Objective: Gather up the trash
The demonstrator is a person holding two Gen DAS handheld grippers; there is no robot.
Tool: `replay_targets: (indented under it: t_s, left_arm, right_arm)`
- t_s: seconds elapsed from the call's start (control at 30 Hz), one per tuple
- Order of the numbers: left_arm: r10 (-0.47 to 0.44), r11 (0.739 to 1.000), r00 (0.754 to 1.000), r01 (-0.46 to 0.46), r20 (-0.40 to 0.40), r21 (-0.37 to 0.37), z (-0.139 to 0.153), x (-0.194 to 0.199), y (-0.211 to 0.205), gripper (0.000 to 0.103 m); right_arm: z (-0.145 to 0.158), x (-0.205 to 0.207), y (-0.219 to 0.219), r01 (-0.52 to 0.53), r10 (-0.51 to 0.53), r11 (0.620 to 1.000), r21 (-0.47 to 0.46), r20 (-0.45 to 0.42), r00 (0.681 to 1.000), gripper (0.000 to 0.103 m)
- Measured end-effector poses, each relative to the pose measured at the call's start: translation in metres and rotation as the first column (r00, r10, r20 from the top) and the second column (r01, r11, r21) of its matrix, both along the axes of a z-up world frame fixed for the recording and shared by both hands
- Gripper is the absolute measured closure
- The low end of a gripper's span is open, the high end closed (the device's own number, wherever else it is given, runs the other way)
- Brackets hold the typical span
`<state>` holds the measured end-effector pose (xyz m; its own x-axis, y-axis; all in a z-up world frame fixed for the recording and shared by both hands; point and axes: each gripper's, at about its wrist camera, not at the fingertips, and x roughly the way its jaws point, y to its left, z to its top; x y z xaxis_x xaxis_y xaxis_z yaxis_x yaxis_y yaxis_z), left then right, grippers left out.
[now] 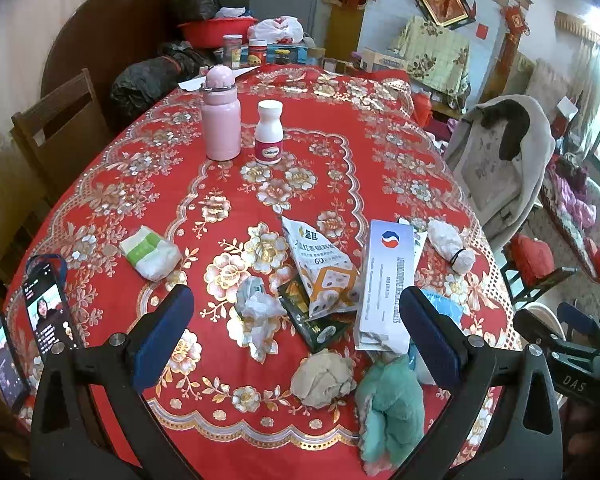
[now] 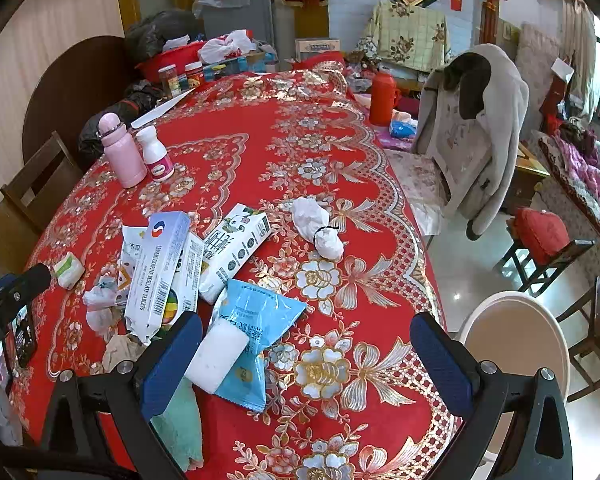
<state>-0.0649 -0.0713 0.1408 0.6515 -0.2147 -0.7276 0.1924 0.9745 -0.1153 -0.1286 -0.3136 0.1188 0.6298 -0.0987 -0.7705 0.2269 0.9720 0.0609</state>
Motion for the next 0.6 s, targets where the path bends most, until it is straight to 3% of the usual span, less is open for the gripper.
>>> replay_targets:
  t_s: [0.6]
  left_arm:
    - [0.001, 1.0, 1.0, -0.001, -0.001, -0.007, 0.0005, 0.0011, 0.0006, 0.001]
  right_arm:
    - [0.0039, 0.0008, -0.0003, 0.009, -0.009, 1.0, 0.01, 0.031, 0.999, 0.0]
